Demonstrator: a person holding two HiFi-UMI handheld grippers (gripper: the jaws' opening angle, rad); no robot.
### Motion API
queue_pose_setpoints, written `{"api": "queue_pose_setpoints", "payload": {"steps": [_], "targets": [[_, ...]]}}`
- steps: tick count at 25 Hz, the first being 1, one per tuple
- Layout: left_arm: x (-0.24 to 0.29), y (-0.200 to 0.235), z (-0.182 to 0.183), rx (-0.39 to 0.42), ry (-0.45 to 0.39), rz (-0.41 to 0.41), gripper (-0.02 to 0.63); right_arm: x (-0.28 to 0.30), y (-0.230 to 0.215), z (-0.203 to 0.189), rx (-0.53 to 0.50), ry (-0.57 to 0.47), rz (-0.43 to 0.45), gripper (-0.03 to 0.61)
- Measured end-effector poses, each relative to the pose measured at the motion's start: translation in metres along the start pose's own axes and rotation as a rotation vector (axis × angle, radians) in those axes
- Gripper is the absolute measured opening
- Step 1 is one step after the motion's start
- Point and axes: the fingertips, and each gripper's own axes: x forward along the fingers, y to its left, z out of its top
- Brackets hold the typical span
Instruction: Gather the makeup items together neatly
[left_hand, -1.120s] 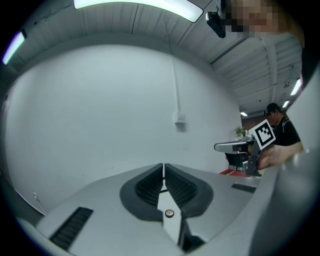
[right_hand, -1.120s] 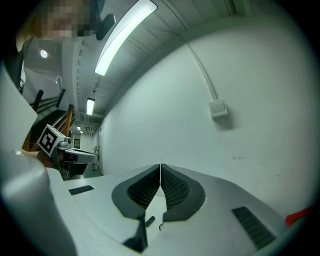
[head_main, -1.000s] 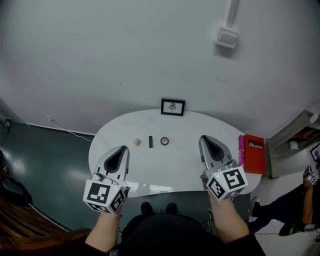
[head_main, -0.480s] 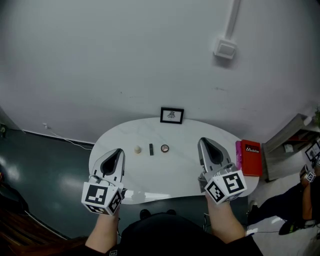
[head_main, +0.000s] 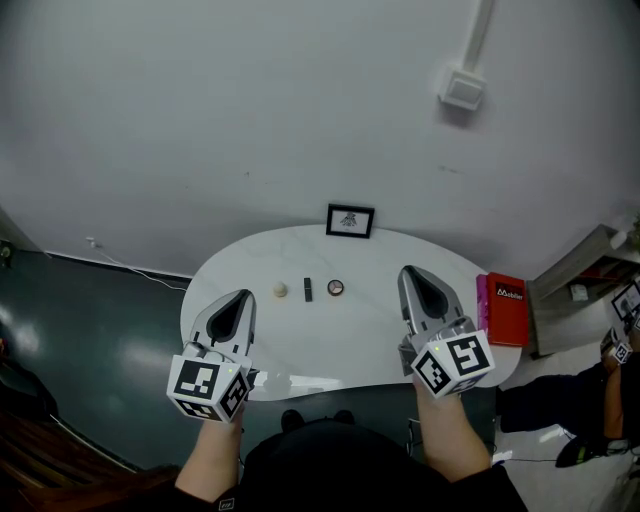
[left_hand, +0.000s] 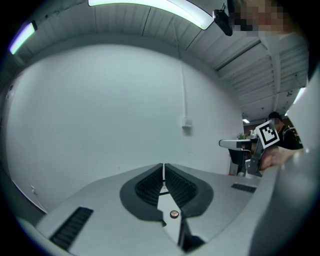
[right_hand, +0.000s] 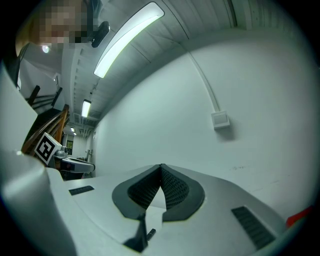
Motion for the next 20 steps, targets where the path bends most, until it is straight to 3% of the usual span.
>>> {"api": "queue_pose_setpoints", "payload": {"steps": [20], "targets": [[-0.005,-0.005,-0.013,-0.003,0.028,0.012,0.023,-0.010,0.002,-0.007,-0.009,0.028,0.007,0.034]]}}
